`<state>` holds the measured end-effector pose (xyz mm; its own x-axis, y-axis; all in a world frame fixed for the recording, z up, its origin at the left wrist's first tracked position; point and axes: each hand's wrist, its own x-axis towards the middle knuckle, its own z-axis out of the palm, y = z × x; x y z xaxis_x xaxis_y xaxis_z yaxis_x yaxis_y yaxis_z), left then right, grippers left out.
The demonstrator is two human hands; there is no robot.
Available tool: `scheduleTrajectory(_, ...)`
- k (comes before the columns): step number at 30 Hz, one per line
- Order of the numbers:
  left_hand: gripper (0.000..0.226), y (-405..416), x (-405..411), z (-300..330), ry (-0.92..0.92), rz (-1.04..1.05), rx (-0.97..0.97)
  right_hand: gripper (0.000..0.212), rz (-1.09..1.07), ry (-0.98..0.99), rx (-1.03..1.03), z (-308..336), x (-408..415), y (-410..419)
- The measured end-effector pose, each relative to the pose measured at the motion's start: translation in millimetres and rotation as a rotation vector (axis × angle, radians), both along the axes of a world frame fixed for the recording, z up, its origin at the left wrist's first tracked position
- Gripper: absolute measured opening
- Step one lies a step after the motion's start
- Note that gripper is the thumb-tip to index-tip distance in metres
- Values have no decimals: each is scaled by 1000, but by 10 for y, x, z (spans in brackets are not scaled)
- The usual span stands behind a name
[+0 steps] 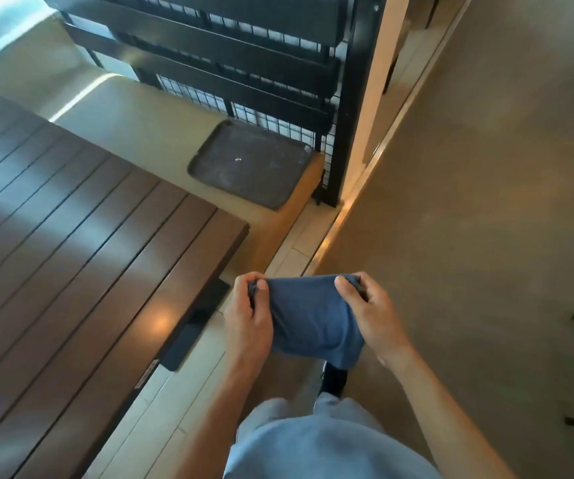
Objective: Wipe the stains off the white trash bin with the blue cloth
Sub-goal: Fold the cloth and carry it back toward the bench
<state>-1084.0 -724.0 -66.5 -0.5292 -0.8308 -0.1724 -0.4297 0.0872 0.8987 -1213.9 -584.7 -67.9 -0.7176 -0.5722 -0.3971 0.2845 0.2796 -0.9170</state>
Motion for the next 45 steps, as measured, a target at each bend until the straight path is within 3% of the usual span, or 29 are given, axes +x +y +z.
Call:
scheduleTrajectory(11, 12, -643, -1574, -92, 41, 140, -3, 23, 143, 68, 40, -174, -1783, -813)
scheduleTrajectory(27, 12, -2155, -3285, -629, -5, 477, 67, 24, 408, 189, 175, -667, -3725, -2890)
scheduleTrajectory(36, 13, -2688, -3812, -1445, -125, 682, 142, 21, 705, 417, 323, -1544, -4323, -3896)
scheduleTrajectory(45, 14, -2968, -4105, -2546, -191, 881, 277, 19, 1020, 479, 454, -2553, -4618, -4656)
